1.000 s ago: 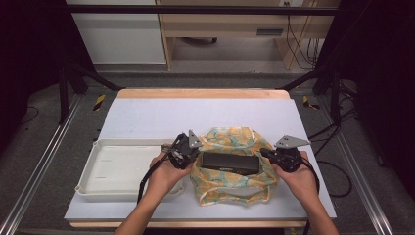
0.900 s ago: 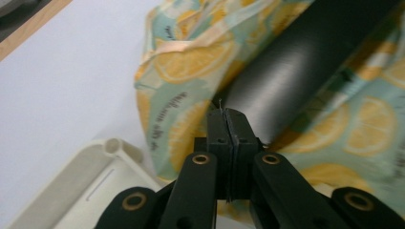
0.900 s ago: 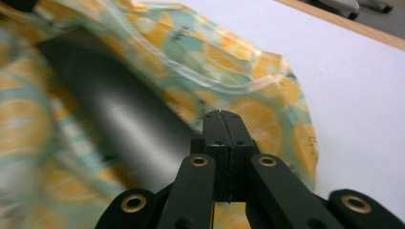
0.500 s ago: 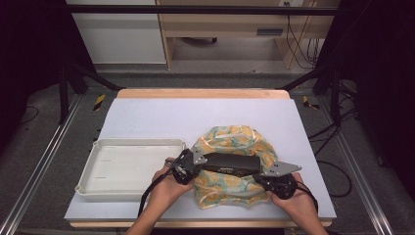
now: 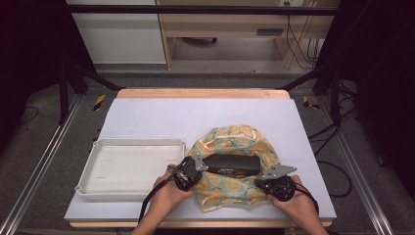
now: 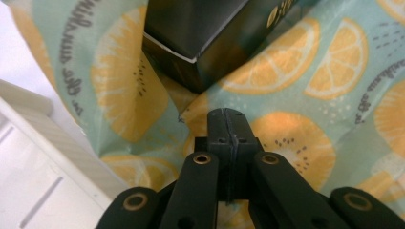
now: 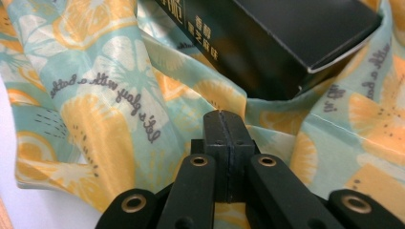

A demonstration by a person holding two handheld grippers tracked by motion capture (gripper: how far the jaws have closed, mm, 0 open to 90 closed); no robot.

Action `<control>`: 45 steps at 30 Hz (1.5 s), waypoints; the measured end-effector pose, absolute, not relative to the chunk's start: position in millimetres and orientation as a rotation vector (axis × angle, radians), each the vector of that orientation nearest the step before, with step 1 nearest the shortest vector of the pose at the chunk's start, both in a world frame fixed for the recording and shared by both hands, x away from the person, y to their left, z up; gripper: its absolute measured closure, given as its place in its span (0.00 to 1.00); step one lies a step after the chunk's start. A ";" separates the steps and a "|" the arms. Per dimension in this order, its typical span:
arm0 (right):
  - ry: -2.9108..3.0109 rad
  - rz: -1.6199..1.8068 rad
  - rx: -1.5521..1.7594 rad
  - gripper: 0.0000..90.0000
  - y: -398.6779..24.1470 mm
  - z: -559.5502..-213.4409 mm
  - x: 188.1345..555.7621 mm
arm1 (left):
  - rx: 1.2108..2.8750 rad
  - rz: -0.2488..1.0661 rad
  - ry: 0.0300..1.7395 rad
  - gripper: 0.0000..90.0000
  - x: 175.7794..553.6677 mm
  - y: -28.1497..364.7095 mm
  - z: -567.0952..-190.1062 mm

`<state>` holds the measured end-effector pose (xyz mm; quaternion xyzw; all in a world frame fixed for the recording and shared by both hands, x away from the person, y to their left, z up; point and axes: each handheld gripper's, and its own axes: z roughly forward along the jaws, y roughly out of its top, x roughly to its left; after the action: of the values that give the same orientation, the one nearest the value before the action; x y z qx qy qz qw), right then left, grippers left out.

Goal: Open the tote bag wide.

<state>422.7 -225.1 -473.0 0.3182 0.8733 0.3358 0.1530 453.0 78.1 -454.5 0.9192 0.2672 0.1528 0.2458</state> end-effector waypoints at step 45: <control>2.737 0.853 0.634 0.33 -198.6 -392.3 495.3 | 2.283 0.477 0.746 0.20 461.7 137.5 -394.6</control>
<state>495.3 -198.6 -392.3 0.2147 0.9272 0.2891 0.1028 461.7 137.5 -394.6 0.8770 0.2866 0.1833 0.3393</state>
